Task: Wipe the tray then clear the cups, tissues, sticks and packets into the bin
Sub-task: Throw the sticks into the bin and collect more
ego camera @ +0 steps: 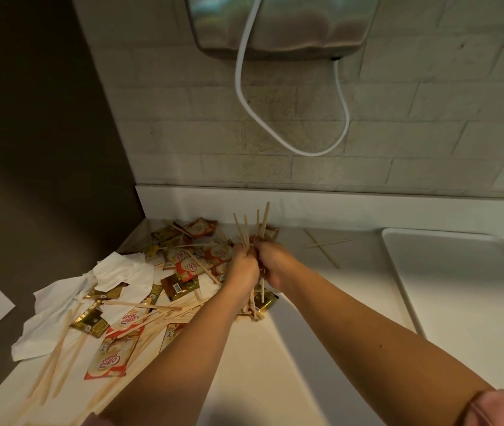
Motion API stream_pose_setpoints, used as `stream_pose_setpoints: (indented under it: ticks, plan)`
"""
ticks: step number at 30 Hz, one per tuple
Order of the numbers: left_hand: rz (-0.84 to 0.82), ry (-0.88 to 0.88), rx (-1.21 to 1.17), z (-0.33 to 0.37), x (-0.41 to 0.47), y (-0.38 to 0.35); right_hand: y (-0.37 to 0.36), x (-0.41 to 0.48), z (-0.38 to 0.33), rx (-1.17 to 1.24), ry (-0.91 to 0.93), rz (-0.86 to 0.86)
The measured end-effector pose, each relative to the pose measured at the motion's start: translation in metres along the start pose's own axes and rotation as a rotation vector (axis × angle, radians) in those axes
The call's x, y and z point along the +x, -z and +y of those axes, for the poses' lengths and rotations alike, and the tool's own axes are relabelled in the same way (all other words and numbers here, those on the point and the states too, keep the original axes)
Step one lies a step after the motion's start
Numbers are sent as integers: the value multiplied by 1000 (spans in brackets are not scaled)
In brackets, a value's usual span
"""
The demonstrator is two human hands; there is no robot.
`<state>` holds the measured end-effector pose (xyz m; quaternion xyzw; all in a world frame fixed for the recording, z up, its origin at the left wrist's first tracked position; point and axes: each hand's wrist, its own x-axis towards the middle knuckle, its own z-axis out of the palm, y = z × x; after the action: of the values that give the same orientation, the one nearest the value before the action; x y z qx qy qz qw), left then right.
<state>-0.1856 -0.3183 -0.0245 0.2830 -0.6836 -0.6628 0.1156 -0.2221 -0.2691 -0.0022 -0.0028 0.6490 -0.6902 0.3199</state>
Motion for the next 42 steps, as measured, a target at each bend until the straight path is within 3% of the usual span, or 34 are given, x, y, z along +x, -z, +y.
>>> stream_pose_setpoints:
  ticks: [3,10,16,18,20,24,29,33,38,42]
  plan:
    - [-13,20,-10,-1,1,-1,-1,2,-1,38,-12,-14]
    - [-128,49,8,-1,4,1,8,6,-5,-122,-39,-68]
    - [-152,107,-123,-5,12,14,31,19,-12,-347,129,-146]
    - [-130,127,-133,-5,14,21,47,29,-16,-472,234,-51]
    - [-111,122,-118,-6,16,28,69,47,-19,-789,329,146]
    - [-77,112,-127,-8,19,36,106,64,-14,-1292,261,376]
    - [-65,110,-178,-6,20,41,123,66,-4,-1566,172,483]
    - [-56,88,-173,-7,18,42,120,67,-1,-1728,230,497]
    - [-37,81,-186,-10,18,40,109,63,1,-1789,175,376]
    - [-33,74,-194,-9,16,42,100,63,1,-1603,94,290]
